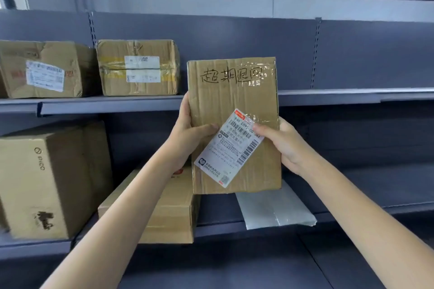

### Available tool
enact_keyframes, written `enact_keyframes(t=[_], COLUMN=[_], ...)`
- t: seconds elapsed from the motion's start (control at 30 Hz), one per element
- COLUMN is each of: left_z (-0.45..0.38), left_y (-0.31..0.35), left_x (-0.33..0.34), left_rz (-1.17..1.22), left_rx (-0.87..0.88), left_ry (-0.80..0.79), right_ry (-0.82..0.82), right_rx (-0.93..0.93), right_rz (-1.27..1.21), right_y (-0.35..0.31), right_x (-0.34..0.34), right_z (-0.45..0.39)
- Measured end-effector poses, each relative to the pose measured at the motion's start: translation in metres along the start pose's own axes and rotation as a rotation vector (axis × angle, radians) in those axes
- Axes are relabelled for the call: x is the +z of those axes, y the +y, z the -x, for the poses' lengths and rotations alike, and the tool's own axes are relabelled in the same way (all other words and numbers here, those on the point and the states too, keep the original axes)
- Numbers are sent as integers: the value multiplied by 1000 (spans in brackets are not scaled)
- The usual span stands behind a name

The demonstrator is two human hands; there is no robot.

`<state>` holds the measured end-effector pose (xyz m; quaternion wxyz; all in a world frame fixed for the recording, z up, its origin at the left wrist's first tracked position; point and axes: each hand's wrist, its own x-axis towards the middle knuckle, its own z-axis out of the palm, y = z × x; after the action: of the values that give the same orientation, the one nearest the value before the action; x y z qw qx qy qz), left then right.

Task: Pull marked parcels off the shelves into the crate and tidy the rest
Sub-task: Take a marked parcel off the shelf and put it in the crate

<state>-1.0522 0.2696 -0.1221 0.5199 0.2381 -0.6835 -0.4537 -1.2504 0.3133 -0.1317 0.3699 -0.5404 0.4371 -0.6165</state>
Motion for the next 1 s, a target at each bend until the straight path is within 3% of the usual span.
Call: enact_keyframes(t=[0.23,0.47,0.7,1.0], left_z=[53,125,197,252], left_y=[-17,-82,-155,-233], left_x=[-12,-26,-31,-53], left_rz=[-48,40,108,278], left_rx=[-61,-284,-526,-802], left_ry=[164,287,280,163], right_ry=[56,66,91,339], right_rx=[51,251,523,834], right_rz=[-105,-116,-43,-41], right_y=[41,112,195,284], right_x=[31,59,69,86], right_z=[33,83,136,196])
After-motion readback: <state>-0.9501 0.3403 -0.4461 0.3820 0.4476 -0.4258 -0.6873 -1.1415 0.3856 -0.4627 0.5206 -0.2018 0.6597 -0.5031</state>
